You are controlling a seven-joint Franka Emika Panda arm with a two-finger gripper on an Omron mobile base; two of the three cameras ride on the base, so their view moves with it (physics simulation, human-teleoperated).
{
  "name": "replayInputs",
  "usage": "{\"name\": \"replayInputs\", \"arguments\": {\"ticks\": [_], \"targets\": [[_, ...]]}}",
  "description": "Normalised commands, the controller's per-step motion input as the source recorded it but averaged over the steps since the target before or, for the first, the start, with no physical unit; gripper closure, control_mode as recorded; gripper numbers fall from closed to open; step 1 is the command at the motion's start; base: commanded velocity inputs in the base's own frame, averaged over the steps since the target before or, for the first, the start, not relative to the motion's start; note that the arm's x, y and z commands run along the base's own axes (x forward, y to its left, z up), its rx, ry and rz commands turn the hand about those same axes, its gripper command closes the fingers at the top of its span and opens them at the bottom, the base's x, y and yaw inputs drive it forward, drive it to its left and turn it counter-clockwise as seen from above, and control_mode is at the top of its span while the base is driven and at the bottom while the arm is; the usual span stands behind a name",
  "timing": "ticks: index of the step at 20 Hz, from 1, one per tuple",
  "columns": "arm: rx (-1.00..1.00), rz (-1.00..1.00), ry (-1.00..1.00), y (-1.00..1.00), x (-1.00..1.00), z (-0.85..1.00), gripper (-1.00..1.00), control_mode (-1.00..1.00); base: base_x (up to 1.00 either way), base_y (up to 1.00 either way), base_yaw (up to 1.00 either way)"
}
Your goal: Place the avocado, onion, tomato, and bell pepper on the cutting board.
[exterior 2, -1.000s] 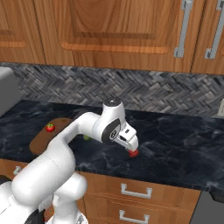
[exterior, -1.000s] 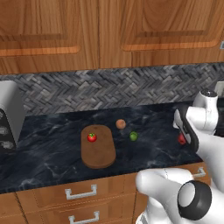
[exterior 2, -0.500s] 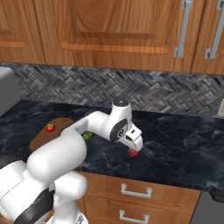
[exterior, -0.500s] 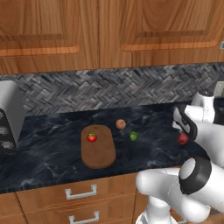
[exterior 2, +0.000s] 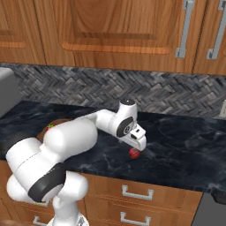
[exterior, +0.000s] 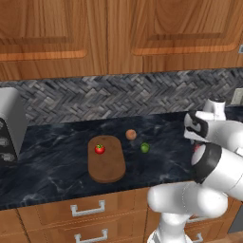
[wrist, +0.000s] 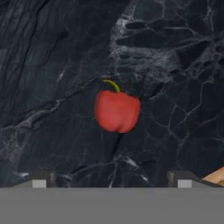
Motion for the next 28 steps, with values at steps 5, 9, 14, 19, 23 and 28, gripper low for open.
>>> {"name": "replayInputs", "arguments": {"ticks": [5,9,14,19,23,28], "targets": [[0.03,0.00,0.06,-0.16,0.16,-0.24,-1.00,-1.00,0.00,0.00,0.00],[0.01,0.00,0.04,-0.03,0.14,-0.24,-1.00,-1.00,0.00,0.00,0.00],[0.00,0.00,0.05,0.00,0.12,-0.22,-1.00,-1.00,0.00,0.00,0.00],[0.00,0.00,0.04,-0.02,0.09,-0.21,-1.00,-1.00,0.00,0.00,0.00],[0.01,0.00,0.04,-0.05,0.11,-0.14,-1.00,-1.00,0.00,0.00,0.00],[0.02,0.00,0.05,-0.11,0.02,-0.08,-1.00,-1.00,0.00,0.00,0.00]]}}
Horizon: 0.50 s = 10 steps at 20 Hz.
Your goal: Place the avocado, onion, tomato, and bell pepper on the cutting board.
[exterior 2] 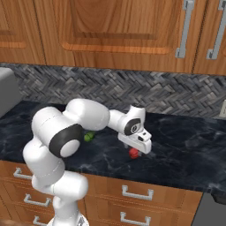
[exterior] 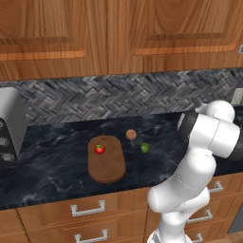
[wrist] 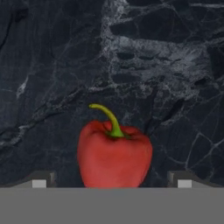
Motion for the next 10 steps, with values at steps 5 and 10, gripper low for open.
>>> {"name": "replayInputs", "arguments": {"ticks": [5,10], "targets": [[0.00,-0.01,0.05,-0.02,0.00,-0.08,-1.00,-1.00,0.00,0.00,0.00],[0.00,-0.01,0.04,0.00,0.00,-0.07,-1.00,-1.00,0.00,0.00,0.00]]}}
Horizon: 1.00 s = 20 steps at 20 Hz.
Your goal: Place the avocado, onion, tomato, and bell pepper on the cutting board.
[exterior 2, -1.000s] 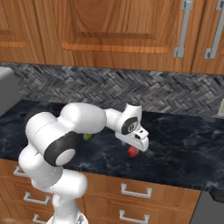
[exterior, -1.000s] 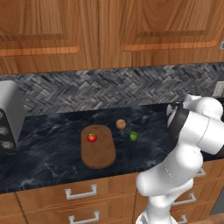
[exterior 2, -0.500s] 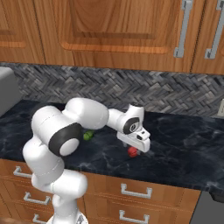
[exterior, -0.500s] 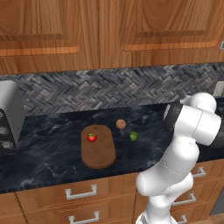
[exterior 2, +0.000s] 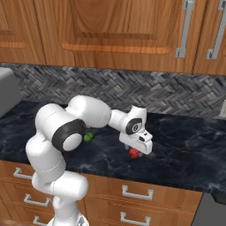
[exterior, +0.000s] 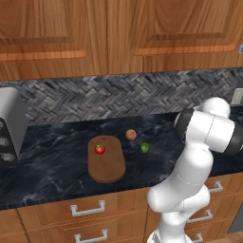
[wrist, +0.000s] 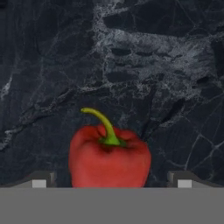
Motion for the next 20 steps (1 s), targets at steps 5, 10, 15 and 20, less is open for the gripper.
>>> {"name": "replayInputs", "arguments": {"ticks": [5,10,15,20], "targets": [[0.00,-0.04,0.04,0.00,0.01,-0.07,-1.00,-1.00,0.00,0.00,0.00],[0.00,-0.05,0.08,0.01,0.05,-0.07,-1.00,-1.00,0.00,0.00,0.00],[0.00,-0.06,0.09,0.01,0.10,-0.02,-1.00,-1.00,0.00,0.00,0.00],[0.00,-0.07,0.13,0.07,0.20,0.00,1.00,-1.00,0.00,0.00,0.00]]}}
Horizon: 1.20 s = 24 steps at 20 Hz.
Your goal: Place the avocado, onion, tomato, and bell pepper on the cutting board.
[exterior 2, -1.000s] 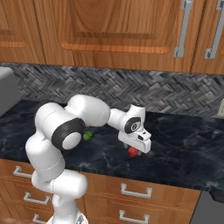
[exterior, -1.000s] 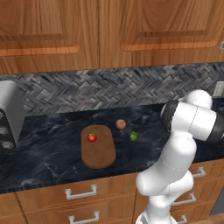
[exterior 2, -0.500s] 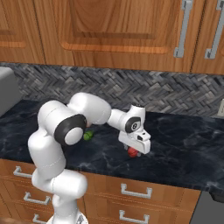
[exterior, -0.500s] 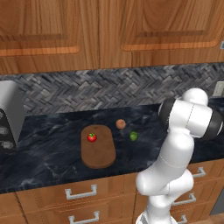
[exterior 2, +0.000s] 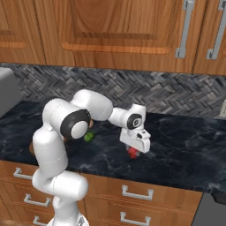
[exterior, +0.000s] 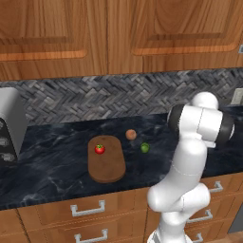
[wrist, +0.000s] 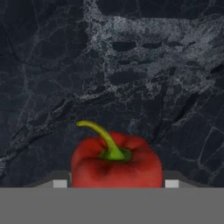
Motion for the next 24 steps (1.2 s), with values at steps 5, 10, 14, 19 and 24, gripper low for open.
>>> {"name": "replayInputs", "arguments": {"ticks": [5,10,14,19,24], "targets": [[0.00,-0.03,0.05,-0.02,0.00,-0.01,1.00,-1.00,0.00,0.00,0.00],[0.00,-0.01,-0.02,0.00,0.00,0.13,1.00,-1.00,0.00,0.00,0.00],[0.02,0.00,-0.11,0.00,0.00,0.56,1.00,-1.00,0.00,0.00,0.00],[0.00,0.00,-0.23,0.05,-0.19,0.49,1.00,-1.00,0.00,0.00,0.00],[0.00,0.00,-0.32,0.24,-0.15,0.43,1.00,-1.00,0.00,0.00,0.00]]}}
